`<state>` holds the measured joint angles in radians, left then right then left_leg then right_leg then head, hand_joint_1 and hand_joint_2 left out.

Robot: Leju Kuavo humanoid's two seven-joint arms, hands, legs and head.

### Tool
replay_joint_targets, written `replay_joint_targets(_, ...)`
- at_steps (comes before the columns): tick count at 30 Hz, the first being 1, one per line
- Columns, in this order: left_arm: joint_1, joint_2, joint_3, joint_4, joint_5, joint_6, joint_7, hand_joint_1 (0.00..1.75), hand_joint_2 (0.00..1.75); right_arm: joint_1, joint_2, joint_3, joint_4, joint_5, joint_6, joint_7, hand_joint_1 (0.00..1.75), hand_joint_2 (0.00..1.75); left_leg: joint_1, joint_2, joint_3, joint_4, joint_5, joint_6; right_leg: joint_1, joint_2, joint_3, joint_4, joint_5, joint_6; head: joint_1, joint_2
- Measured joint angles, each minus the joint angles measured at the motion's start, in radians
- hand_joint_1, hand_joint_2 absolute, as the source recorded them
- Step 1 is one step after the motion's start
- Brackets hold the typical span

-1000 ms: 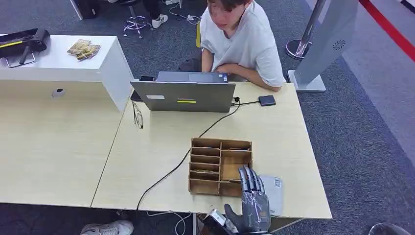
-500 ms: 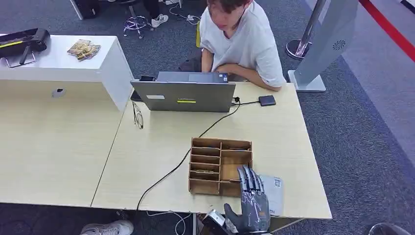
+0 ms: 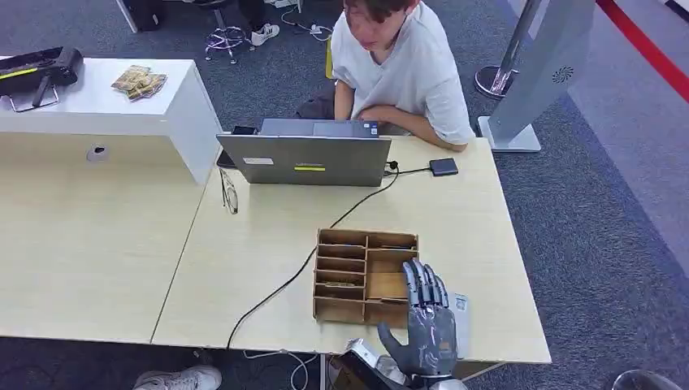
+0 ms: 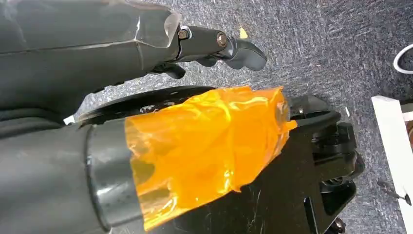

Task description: Pass the card to the sensor for recognition and then transmit it.

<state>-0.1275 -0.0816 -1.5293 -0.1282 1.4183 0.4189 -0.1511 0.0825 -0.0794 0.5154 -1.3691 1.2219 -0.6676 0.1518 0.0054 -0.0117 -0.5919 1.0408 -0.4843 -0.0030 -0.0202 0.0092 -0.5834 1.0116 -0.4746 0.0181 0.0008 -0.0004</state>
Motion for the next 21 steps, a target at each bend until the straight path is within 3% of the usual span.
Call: replay_joint_targets(21, 0.000, 0.000, 0.000, 0.000, -0.029, -0.010, 0.000, 0.00, 0.00, -0.025, -0.006, -0.046, -0.063, 0.063, 0.034, -0.021, 0.00, 1.75, 0.000, 0.000, 0.000, 0.000, 0.000, 0.000, 0.000, 0.000, 0.000, 0.000, 0.000, 0.000, 0.000, 0.000)
